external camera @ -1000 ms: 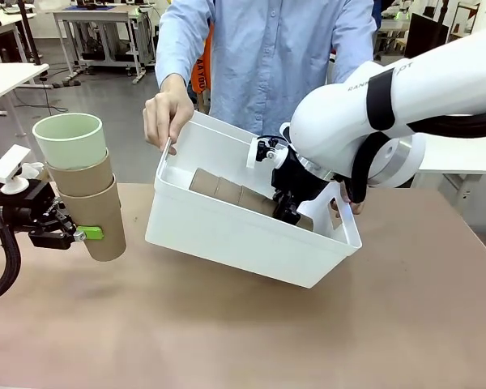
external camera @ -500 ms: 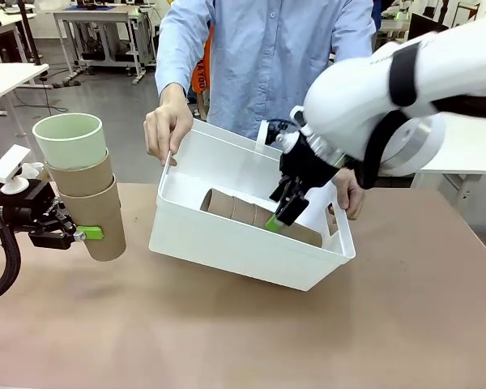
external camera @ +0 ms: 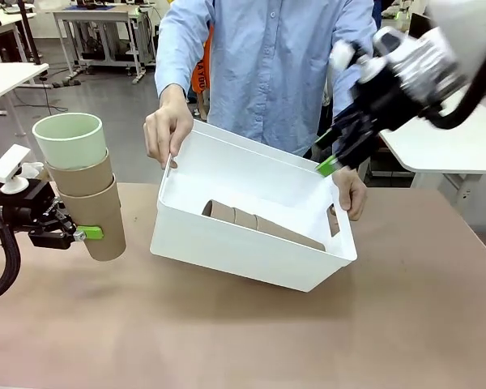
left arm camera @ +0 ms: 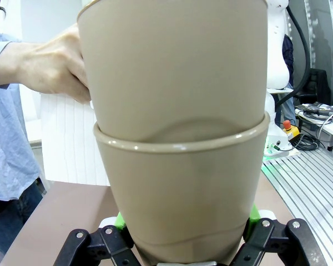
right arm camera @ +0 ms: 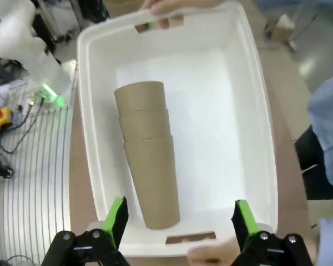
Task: Stack the cups and store them in the basket.
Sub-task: Place the stack of Reusable plastic cups into the Pantry Basket.
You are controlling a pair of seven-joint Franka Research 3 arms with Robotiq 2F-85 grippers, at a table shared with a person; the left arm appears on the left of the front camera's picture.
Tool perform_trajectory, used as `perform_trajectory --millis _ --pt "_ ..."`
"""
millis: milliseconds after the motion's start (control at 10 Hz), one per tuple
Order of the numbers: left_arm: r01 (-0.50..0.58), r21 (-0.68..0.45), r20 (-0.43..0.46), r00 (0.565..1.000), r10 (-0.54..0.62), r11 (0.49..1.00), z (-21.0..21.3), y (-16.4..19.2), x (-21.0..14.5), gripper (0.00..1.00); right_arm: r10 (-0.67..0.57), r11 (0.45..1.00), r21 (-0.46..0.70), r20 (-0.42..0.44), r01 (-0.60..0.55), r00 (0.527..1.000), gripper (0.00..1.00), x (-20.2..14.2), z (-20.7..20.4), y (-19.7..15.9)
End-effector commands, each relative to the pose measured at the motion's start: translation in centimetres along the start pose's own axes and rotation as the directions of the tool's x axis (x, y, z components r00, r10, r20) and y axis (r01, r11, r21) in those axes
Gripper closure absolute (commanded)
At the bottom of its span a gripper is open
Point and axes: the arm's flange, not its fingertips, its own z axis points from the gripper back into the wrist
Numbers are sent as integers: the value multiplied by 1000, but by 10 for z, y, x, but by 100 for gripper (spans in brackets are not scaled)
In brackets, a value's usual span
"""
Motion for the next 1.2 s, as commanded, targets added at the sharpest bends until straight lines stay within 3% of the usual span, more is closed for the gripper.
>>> perform_trajectory --millis 0,200,500,700,800,900,1100 --pt "18 -3 7 1000 -17 1000 -1 -1 5 15 -3 1000 -3 107 4 994 0 -34 36 -16" --pt "18 -3 7 1000 -17 1000 -1 -1 5 15 -16 999 -24 229 23 973 0 -87 80 -24" --pt "18 -3 7 1000 -17 1000 -1 -1 5 15 -13 998 -50 312 30 950 0 -155 113 -27" --pt "18 -3 7 1000 -17 1000 -1 -1 5 15 12 999 -42 334 3 943 0 -172 122 -29" --pt "18 -3 7 1000 -17 1000 -1 -1 5 15 32 999 11 400 -40 916 0 -177 127 -34" --pt "18 -3 7 1000 -17 1000 -1 -1 5 15 -25 998 -50 299 42 954 0 -172 124 -26" --pt "18 -3 7 1000 -17 1000 -1 -1 5 15 -25 998 -50 299 42 954 0 -172 124 -26"
